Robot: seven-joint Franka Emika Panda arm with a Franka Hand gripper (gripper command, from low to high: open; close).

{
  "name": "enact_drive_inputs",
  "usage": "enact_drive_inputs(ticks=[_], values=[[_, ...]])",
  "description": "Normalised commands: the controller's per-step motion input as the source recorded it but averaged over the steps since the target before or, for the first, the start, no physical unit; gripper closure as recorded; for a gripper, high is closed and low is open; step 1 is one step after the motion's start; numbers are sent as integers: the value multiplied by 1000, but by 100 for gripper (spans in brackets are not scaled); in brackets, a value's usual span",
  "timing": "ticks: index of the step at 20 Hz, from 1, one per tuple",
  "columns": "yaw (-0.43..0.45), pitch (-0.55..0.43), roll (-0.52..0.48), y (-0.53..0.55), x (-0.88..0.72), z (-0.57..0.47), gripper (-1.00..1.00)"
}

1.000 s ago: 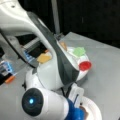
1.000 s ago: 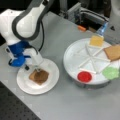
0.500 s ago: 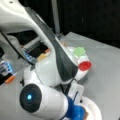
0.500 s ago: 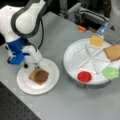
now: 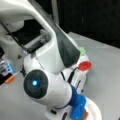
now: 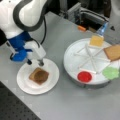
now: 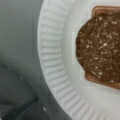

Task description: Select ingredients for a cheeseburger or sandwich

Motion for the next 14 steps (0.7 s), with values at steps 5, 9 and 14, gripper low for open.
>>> enact_drive_inputs(ticks=[5, 9, 14], values=[[-70, 40, -389, 342, -433, 134, -100], [-95, 27, -388, 333, -544, 90, -100], [-134, 34, -426, 438, -728, 129, -100]])
